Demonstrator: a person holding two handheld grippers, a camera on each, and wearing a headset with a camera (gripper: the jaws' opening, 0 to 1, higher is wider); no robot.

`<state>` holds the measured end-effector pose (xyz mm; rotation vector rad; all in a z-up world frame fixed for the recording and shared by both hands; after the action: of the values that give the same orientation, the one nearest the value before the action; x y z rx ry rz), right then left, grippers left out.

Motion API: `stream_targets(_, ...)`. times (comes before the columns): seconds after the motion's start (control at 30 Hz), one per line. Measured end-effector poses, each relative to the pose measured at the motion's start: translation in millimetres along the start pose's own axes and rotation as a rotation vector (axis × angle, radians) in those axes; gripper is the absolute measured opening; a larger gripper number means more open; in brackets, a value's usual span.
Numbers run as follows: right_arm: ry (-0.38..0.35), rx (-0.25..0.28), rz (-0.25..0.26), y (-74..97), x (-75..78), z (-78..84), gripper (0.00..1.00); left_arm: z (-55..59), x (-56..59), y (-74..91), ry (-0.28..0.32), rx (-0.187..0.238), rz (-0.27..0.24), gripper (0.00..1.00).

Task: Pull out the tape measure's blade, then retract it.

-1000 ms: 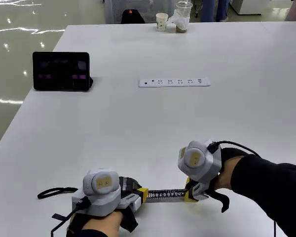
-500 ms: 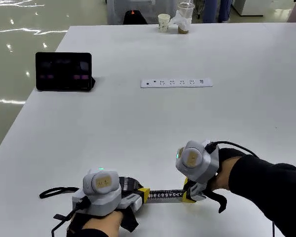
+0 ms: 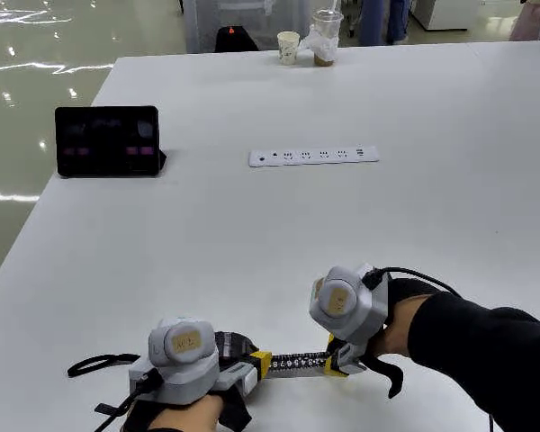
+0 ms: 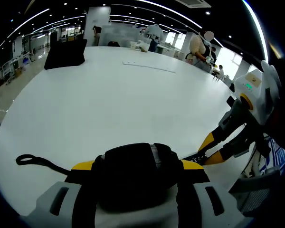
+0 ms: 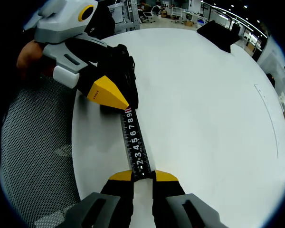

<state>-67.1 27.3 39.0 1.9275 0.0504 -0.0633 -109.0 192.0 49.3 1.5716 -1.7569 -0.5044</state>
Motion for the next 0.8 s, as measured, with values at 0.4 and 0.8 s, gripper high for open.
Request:
stream_targets(0.4,0.012,0.021,-0.005,-3.5,-0.2,-7.4,0.11,-0.1,-0.7,0.3,0.012,0.001,0.006,0.62)
stream_targets(0.8,0.024,0.072,-0.009,-5.7,-2.4,-13.2,0.11,-0.2,-0.9,0.2,0.009,0.002,0.008,0.63)
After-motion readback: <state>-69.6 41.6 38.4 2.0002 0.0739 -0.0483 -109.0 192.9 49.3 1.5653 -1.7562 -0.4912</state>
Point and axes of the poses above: the centre of the closed fingertips' face, and the gripper's own axes: y roughly backward along the fingers, x roughly to its right, z roughly out of its underside, the point moved 6 cm from there along y, roughly backward along the fingers, and after that the axes turned 4 degrees about y, right-handed, at the moved point
